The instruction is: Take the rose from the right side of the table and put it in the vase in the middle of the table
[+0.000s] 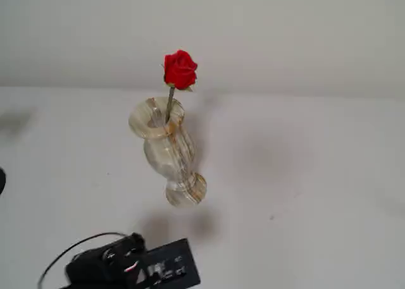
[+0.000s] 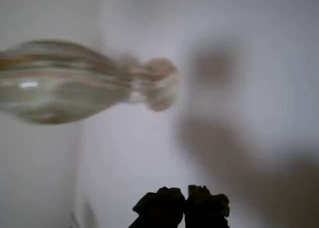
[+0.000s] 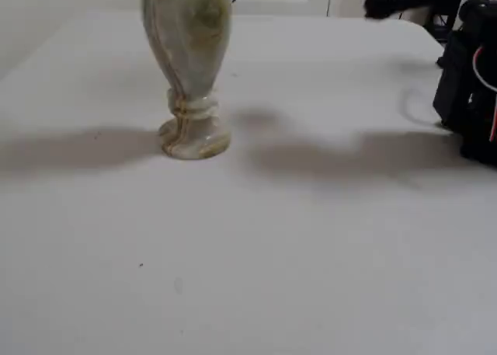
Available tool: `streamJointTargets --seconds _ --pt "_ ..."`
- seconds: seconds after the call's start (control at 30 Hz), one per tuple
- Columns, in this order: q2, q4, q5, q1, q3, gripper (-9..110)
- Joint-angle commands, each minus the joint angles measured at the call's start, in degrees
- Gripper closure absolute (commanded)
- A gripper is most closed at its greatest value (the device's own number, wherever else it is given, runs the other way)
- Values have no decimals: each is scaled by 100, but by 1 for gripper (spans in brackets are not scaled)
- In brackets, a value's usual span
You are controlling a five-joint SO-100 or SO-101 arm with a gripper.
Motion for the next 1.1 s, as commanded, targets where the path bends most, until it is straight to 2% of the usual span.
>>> streamJointTargets --seconds 0.0,0.13,1.07 --pt "53 -773 369 123 1424 102" --pt "53 -914 606 -70 1969 102" --pt "53 -896 624 -9 1969 101"
